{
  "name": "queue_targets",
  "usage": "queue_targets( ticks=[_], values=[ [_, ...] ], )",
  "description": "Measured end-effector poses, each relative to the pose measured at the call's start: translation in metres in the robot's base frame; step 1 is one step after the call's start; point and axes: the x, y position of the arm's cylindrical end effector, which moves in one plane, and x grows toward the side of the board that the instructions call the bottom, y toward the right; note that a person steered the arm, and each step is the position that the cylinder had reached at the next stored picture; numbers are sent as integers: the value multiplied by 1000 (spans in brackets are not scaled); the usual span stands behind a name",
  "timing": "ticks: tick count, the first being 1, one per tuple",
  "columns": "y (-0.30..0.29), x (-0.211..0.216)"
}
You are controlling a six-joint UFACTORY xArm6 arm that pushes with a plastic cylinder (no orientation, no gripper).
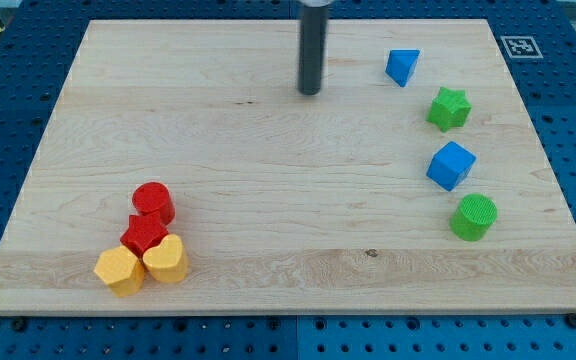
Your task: Move your arm to the bottom left
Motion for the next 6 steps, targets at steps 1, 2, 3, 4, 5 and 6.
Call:
queue_targets(
  ticks=[1, 2, 3, 4, 5, 6],
  values=[
    [-45, 17],
    [-89, 38],
    [-115, 69],
    [-155, 108],
    [-227, 138],
    [-260, 169]
  ],
)
